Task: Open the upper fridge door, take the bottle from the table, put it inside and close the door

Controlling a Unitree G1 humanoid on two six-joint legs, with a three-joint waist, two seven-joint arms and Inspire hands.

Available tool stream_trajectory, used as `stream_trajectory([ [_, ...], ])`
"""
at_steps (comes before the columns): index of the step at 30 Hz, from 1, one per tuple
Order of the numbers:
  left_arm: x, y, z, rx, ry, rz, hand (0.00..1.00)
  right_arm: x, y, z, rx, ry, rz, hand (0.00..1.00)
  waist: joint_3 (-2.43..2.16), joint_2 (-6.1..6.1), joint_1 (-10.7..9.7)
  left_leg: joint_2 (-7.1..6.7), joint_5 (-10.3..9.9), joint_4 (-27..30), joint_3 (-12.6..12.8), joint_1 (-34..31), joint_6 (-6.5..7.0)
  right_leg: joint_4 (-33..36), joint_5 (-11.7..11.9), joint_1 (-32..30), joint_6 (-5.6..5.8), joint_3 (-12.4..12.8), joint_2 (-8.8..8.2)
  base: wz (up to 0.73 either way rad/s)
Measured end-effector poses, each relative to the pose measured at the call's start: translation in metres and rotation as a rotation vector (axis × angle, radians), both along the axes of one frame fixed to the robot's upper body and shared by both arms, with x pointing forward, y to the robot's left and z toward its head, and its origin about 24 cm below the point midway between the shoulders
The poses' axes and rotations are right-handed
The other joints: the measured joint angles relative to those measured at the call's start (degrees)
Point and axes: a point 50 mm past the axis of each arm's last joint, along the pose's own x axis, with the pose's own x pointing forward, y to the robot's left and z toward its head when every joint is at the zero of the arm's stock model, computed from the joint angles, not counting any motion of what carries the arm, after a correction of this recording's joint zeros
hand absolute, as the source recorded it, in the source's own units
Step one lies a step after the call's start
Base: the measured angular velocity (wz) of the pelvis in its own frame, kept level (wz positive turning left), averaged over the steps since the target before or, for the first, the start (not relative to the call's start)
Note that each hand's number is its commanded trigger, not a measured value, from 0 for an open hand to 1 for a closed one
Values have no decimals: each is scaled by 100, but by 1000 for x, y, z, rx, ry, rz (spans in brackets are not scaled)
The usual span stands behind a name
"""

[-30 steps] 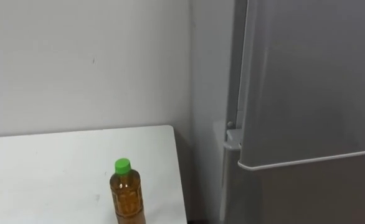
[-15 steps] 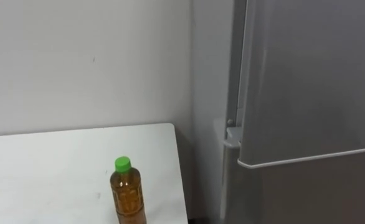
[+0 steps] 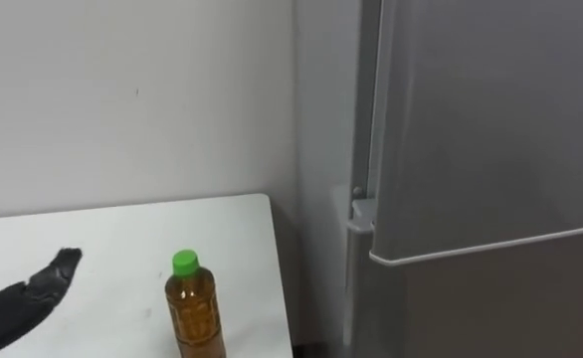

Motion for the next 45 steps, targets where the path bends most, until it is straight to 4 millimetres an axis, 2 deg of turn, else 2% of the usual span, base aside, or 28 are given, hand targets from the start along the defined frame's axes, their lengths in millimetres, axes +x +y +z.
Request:
stream_trajectory([
  [6, 16, -15, 19, 36, -53, -135, 0, 2, 2, 0, 14, -5, 16, 0, -15, -12, -83, -2, 0, 27, 10, 4, 0, 5, 1, -5, 0, 44, 0, -3],
  [8, 17, -26, 24, 54, -61, -217, 0, 3, 2, 0, 25, -9, 19, 0, -21, -3, -207, -4, 0, 28, -18, -9, 0, 3, 1, 1, 1, 22, -3, 5],
  [12, 24, -43, 29, 85, -60, -341, 0, 5, 3, -1, 31, -4, 28, 0, -39, 29, -286, -3, 0, 31, -98, -24, 0, 4, 2, -5, 1, 20, 0, 2],
  [19, 35, -57, 44, 129, -106, -457, 0, 9, 4, -1, 34, -3, 35, 0, -49, 47, -488, 0, 1, 37, -102, -29, -1, 13, 4, 7, -3, 1, 1, 1],
  [22, 39, -62, 53, 147, -143, -490, 0, 9, 4, -2, 36, 2, 35, 0, -50, 52, -505, -4, 1, 37, -85, -5, -1, 20, 4, 20, -2, 15, -5, 0],
  [28, 33, -79, 67, 184, -198, -606, 0, 9, 4, -2, 38, 4, 20, 0, -36, 120, -530, -5, 1, 41, -85, 3, 0, 11, 3, 17, -2, 15, -6, 0],
  [33, 30, -89, 70, 192, -205, -695, 0, 10, 4, -2, 43, 6, 11, 0, -26, 138, -567, -4, 2, 40, -82, 5, -1, 0, 1, -6, -2, 7, -5, 0],
  [39, 24, -102, 77, 203, -239, -804, 0, 15, 5, -2, 52, 7, 25, 0, -39, 156, -632, -5, 2, 40, -79, -42, -1, -3, 1, -51, -2, 5, -6, 0],
  [41, 22, -104, 79, 211, -243, -815, 0, 16, 6, -2, 56, 9, 25, 0, -58, 175, -668, -5, 2, 41, -81, -106, -1, 7, 2, -89, -3, 3, -6, 0],
  [45, 23, -107, 77, 224, -228, -853, 0, 16, 6, -2, 56, 11, 26, 0, -56, 172, -669, 2, 2, 40, -84, -100, -1, 11, 4, -98, -5, 14, 2, 0],
])
